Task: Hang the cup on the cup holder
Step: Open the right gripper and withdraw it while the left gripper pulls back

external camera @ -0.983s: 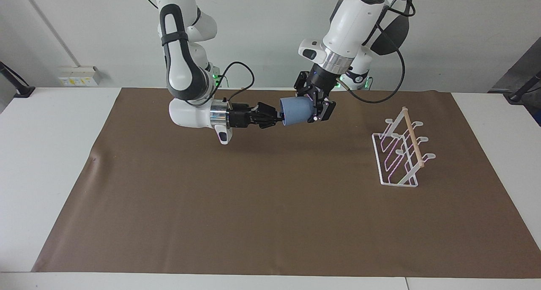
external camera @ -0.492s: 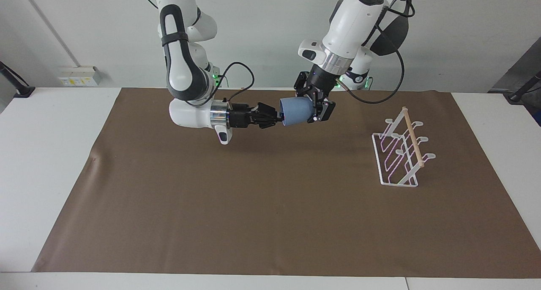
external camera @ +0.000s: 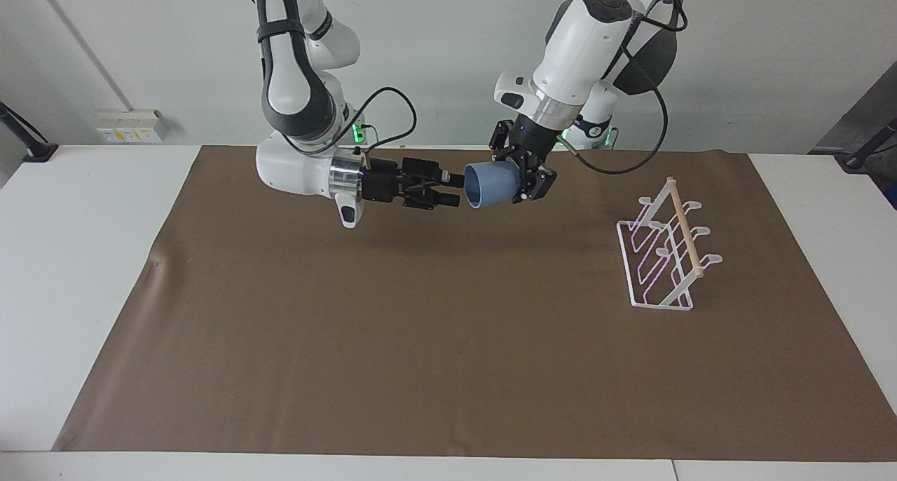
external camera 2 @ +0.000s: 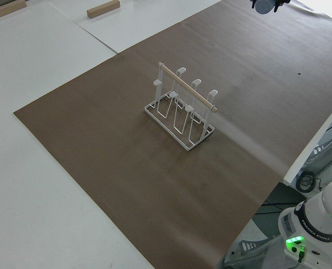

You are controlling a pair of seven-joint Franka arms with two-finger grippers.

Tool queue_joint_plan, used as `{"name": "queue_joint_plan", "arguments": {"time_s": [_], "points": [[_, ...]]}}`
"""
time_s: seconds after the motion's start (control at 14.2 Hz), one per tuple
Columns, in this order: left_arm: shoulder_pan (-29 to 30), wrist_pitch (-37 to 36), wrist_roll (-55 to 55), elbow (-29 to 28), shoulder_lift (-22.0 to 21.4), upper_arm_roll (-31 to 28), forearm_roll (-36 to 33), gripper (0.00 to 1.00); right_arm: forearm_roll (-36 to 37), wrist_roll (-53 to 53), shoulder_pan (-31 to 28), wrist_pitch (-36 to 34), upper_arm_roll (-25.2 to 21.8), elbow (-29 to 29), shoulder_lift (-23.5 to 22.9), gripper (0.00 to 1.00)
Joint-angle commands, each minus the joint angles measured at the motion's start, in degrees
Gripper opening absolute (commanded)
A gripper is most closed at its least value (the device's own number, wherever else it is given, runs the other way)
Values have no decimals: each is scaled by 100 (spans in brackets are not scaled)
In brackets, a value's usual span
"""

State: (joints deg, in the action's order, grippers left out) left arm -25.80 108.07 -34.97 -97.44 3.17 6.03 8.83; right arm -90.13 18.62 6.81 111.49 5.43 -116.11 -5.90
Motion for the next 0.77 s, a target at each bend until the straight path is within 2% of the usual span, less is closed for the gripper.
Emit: {"name": "queue_joint_plan", "arguments": {"time_s": [0.0,0.21,0.49,0.7], "points": [[49,-732,77,-55,-176,-14,-441,0,1028,-121,-328,75,28,150,36,100],[40,-866,78,-55,-185,-14,-1434,0,2775,-130,-619,391,28,352,36,100],[49,-980,34,-82,-193,-5,-2595,0,5350,-533,-593,978,19,510,150,100],[75,-1253,-368,-143,-106,-5,-3551,0,7608,-842,-567,1217,28,685,176,100]]}}
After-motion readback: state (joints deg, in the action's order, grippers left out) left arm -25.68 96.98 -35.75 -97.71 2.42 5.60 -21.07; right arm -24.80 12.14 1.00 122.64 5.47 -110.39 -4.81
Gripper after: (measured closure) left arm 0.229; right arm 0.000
